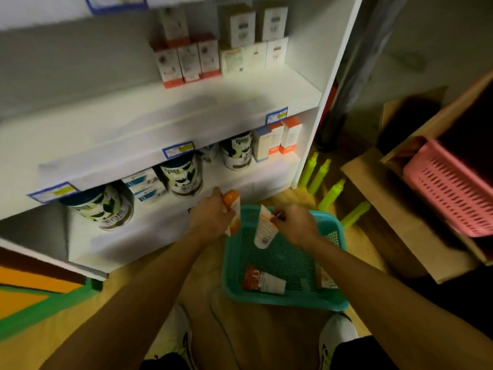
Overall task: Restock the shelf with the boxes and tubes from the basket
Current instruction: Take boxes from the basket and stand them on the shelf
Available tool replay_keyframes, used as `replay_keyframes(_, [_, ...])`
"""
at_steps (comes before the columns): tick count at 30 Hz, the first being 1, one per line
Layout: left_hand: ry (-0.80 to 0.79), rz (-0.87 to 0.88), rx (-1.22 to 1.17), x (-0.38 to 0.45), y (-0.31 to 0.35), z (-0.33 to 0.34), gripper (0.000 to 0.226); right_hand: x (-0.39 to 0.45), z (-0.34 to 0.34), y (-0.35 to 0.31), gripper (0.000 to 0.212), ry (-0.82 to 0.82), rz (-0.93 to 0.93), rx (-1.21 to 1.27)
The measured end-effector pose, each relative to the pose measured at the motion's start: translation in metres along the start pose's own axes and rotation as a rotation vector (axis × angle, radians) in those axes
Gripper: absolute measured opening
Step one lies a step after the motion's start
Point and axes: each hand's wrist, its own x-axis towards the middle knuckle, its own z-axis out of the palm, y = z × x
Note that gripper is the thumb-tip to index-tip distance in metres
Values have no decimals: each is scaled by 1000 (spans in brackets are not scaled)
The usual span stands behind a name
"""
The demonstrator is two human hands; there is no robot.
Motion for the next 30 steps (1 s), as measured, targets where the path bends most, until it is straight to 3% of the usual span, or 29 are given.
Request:
replay_keyframes(4, [94, 65, 1, -15, 7, -49, 38, -12, -36, -31, 11, 73, -58, 1])
replay_keyframes(13, [257, 222, 89, -70, 24, -170, 48, -50, -115, -118, 20, 214, -246, 102])
replay_keyframes(23, [555, 247, 264, -106, 25, -321, 49, -69, -216, -235, 21, 384, -459, 106])
replay_keyframes(30, [774, 216, 155, -118, -3, -420, 49, -67, -272, -341, 19, 475, -633, 131])
